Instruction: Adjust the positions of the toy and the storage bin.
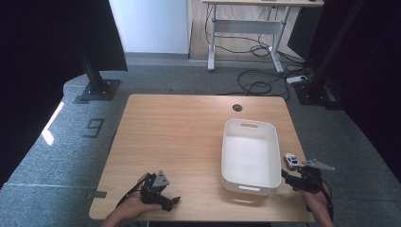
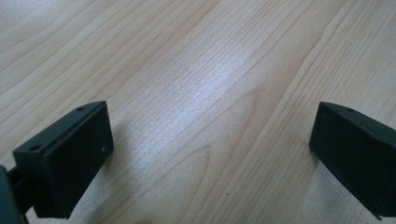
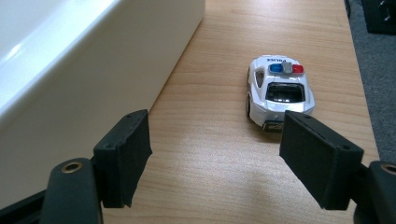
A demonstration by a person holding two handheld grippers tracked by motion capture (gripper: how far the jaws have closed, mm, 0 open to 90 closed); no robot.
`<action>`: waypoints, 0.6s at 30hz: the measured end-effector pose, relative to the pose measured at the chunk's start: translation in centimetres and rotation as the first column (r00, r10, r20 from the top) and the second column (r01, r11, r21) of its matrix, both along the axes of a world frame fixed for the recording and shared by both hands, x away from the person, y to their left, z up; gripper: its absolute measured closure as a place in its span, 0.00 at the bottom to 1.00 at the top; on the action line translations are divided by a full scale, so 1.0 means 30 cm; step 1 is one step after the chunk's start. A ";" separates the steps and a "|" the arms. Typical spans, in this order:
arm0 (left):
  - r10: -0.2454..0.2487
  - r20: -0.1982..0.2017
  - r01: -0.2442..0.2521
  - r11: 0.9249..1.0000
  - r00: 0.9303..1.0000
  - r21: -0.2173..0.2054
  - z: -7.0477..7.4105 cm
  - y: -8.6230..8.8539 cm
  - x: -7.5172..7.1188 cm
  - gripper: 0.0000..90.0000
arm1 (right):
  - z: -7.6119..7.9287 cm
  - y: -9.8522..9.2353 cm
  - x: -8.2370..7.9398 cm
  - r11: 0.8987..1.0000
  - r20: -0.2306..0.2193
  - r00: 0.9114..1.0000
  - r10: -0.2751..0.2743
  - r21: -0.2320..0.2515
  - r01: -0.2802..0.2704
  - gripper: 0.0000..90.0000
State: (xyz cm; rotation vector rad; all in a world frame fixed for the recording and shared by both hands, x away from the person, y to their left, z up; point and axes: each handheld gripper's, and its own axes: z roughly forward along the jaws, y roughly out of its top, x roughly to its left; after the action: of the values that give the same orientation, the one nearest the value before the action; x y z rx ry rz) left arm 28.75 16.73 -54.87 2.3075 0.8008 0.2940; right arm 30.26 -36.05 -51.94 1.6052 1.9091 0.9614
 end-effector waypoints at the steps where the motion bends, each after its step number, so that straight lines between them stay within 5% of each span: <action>1: 0.001 0.000 -0.001 1.000 1.000 0.001 0.000 0.000 0.000 0.00 | -0.001 -0.001 0.001 1.000 -0.003 1.000 -0.002 0.000 0.002 0.27; 18: 0.000 0.000 0.000 1.000 1.000 0.001 0.000 0.000 0.000 0.00 | 0.011 0.001 0.002 0.999 -0.002 1.000 -0.019 0.035 0.019 0.26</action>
State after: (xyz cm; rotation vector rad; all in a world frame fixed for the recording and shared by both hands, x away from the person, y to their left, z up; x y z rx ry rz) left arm 28.75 16.73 -54.87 2.3081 0.8009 0.2946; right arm 30.31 -36.03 -51.62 1.6417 1.8846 0.9914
